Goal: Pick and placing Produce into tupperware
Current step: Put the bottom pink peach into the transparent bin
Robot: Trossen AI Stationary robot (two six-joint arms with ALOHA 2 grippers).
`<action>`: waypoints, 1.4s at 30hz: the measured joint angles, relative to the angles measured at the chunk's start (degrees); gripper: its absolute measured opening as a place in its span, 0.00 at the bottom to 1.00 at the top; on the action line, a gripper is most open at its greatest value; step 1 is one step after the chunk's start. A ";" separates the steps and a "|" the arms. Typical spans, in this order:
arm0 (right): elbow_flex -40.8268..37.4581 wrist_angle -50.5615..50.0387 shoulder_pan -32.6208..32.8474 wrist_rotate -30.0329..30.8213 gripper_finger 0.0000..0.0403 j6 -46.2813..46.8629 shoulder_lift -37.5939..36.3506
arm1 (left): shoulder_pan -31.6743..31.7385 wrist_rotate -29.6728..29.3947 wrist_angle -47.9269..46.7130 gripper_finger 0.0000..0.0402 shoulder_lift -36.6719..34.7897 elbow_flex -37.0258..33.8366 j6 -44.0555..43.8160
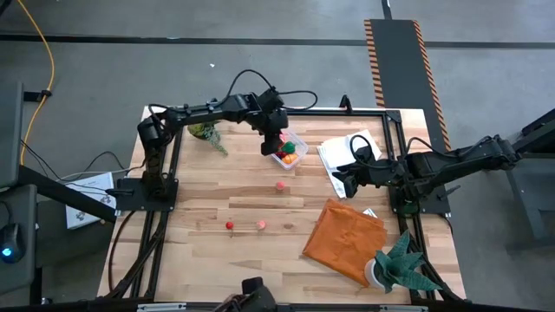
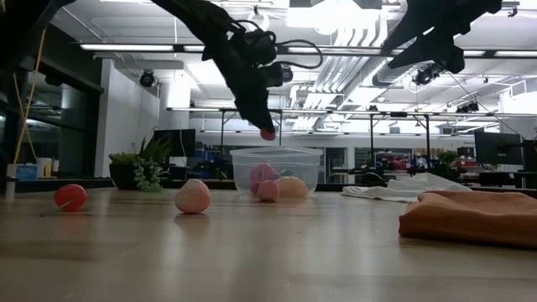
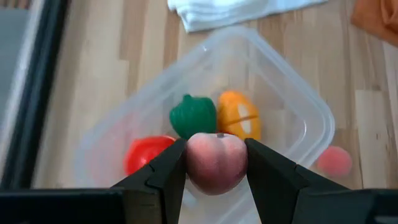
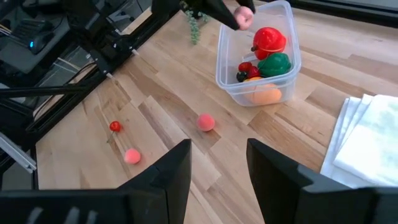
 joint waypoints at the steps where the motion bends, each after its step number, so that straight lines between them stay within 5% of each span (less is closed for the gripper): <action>1: 0.00 0.00 0.00 0.00 0.36 0.10 0.00 | 0.05 -0.12 -0.53 0.36 0.23 -0.08 0.00; 21: 0.00 0.42 0.00 0.00 0.36 1.17 0.02 | -0.67 -1.73 0.02 0.36 3.70 -0.09 -1.52; 33: 0.00 0.42 0.00 0.71 0.36 1.00 0.02 | -0.67 -1.29 -0.04 0.56 3.70 -0.09 -1.52; 42: 0.00 0.39 0.00 0.83 0.36 1.00 0.02 | -0.65 -0.05 -0.88 0.45 2.76 -0.02 -1.74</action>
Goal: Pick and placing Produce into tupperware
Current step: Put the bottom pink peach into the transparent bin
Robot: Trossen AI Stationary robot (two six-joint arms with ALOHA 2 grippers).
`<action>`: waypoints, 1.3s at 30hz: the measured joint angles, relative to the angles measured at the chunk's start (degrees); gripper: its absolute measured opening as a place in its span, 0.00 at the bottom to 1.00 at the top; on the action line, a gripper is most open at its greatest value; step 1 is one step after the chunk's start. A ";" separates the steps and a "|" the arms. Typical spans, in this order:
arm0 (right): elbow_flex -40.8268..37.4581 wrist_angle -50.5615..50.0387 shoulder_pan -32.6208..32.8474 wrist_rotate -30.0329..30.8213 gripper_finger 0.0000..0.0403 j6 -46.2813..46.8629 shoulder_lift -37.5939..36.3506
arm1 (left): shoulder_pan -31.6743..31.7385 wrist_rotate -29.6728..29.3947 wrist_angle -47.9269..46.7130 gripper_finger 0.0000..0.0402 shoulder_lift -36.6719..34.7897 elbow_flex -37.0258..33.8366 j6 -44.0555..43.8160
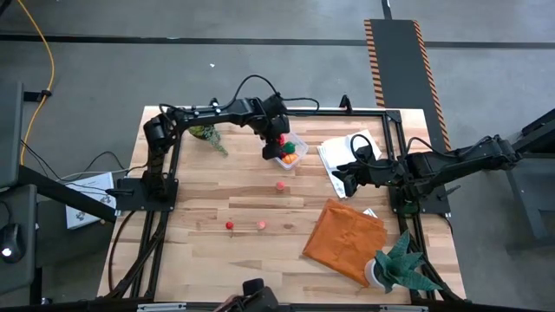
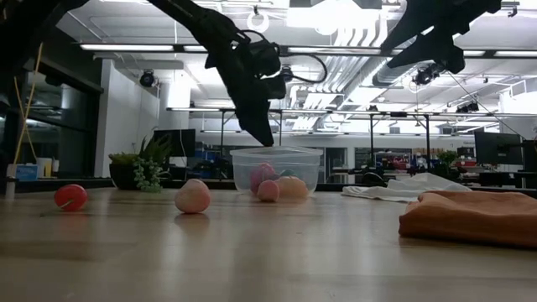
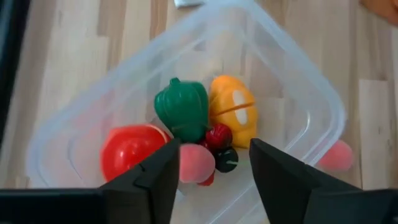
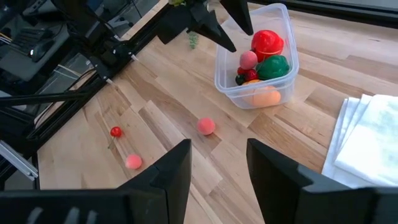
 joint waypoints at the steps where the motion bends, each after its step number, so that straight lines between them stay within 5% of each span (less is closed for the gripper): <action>1: 0.00 0.01 0.00 0.00 0.36 0.00 -0.01 | 0.00 0.09 0.05 0.43 -0.15 0.13 0.02; 18: 0.00 -0.37 0.01 0.00 0.36 -0.46 0.00 | 0.02 1.44 -17.47 0.11 -0.77 14.66 2.16; 27: 0.00 -0.37 0.00 -0.02 0.36 -0.92 0.00 | 0.00 2.23 -27.46 0.01 -0.79 18.95 3.24; 39: 0.00 0.11 0.00 -0.49 0.36 -0.48 0.00 | 0.00 4.83 -34.99 0.00 -0.99 22.61 3.34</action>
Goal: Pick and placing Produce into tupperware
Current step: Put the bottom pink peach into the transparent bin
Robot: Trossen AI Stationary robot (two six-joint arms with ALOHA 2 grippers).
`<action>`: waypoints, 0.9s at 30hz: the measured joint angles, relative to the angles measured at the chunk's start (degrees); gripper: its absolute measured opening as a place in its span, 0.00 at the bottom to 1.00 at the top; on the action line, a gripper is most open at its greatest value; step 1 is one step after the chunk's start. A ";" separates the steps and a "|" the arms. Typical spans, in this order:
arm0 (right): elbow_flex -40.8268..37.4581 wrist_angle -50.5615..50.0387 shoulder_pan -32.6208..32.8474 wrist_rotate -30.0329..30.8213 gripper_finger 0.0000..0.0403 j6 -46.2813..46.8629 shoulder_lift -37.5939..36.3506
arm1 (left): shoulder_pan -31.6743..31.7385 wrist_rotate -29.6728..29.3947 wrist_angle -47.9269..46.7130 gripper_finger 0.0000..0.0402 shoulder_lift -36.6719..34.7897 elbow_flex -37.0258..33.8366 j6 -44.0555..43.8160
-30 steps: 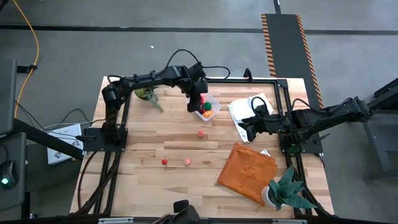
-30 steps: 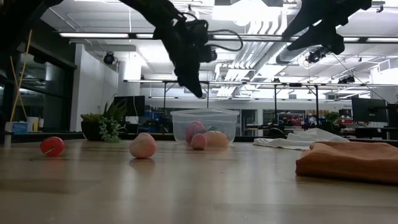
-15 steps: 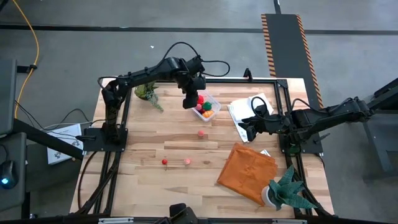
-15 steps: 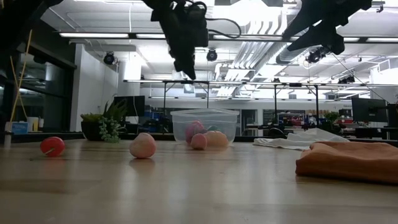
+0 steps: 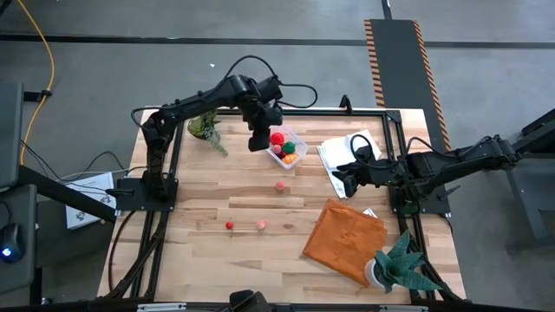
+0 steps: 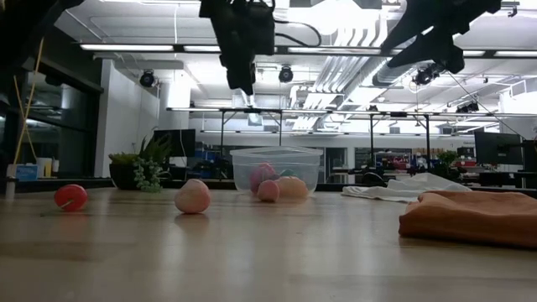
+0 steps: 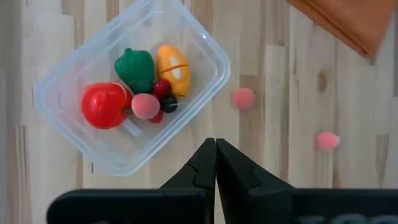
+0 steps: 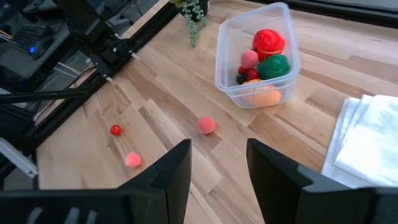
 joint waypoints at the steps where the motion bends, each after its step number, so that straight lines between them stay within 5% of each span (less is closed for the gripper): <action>1: 0.00 0.18 0.00 -0.18 0.36 0.00 -0.01 | 0.00 -0.03 -0.17 0.00 -0.43 0.02 0.01; 16: 0.00 0.20 0.02 -0.41 0.36 -0.46 -0.01 | 0.00 -2.21 -8.93 0.00 -15.00 -0.02 -0.41; 27: 0.00 0.37 0.02 -1.08 0.36 -0.46 -0.01 | 0.00 -1.63 -12.25 0.00 -29.07 -9.80 -4.97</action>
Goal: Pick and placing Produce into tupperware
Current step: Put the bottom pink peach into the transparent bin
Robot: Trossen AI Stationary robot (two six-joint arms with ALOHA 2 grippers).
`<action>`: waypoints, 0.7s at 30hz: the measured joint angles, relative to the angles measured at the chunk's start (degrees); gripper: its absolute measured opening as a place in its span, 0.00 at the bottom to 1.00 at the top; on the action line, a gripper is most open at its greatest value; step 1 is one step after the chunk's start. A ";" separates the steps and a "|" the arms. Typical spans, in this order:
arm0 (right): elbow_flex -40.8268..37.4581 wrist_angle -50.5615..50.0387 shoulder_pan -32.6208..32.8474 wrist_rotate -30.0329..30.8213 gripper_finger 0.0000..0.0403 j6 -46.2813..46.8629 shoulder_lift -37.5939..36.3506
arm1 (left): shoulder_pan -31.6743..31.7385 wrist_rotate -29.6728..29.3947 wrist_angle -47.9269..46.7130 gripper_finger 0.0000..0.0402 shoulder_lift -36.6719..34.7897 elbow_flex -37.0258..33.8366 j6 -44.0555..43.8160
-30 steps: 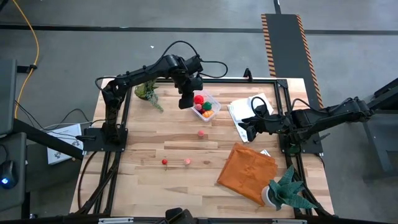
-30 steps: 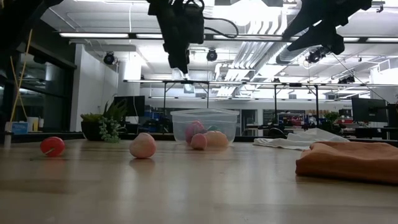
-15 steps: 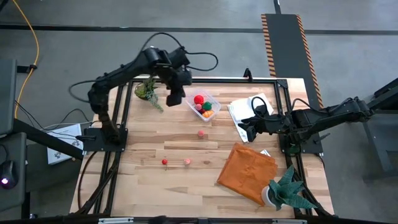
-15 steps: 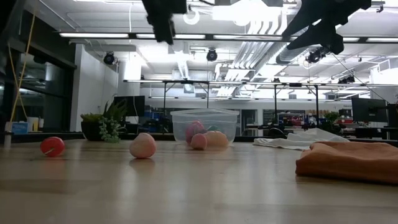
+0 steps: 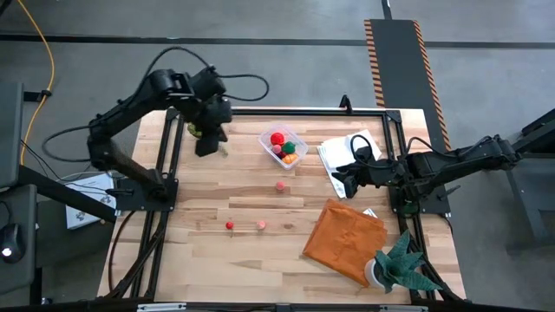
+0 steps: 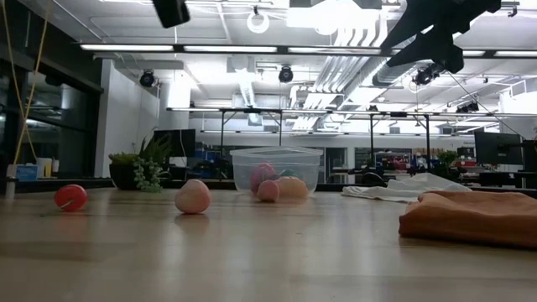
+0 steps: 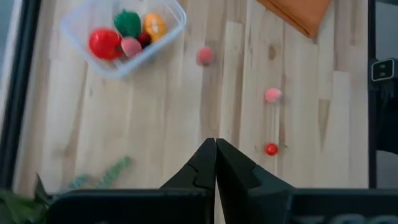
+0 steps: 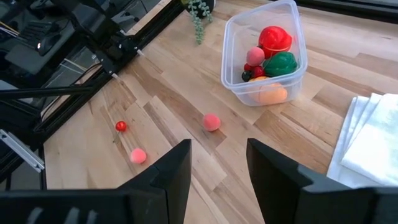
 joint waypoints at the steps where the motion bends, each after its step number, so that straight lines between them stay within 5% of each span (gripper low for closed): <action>1: 0.00 0.03 -0.02 -0.04 0.36 0.02 0.00 | 0.00 0.02 0.22 0.00 -1.45 -1.89 -0.69; 10: 0.00 0.08 0.00 -1.02 0.36 0.02 0.01 | -0.02 2.37 10.93 0.00 -16.37 -25.01 -9.00; 21: 0.00 0.42 0.00 -1.81 0.36 0.02 -0.01 | -0.04 18.43 29.75 0.02 -25.98 -49.34 -16.36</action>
